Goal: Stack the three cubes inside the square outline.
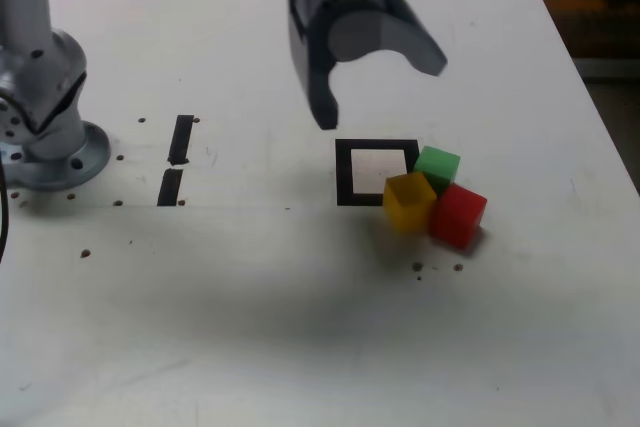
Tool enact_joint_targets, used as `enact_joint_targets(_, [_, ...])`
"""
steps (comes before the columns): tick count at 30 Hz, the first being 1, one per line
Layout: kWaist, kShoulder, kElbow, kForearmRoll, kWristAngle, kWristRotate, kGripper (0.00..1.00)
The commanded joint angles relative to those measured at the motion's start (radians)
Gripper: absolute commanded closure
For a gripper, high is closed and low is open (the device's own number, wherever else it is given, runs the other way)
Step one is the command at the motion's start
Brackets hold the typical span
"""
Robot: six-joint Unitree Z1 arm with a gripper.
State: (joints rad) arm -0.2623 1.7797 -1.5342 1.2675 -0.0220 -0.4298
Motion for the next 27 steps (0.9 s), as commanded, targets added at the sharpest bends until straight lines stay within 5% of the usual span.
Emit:
enact_joint_targets(1, [-0.018, 0.022, -0.026, 0.002, 0.001, -0.02, 0.01])
enact_joint_targets(27, [-0.134, 0.263, -0.275, 0.01, -0.026, -0.243, 0.01])
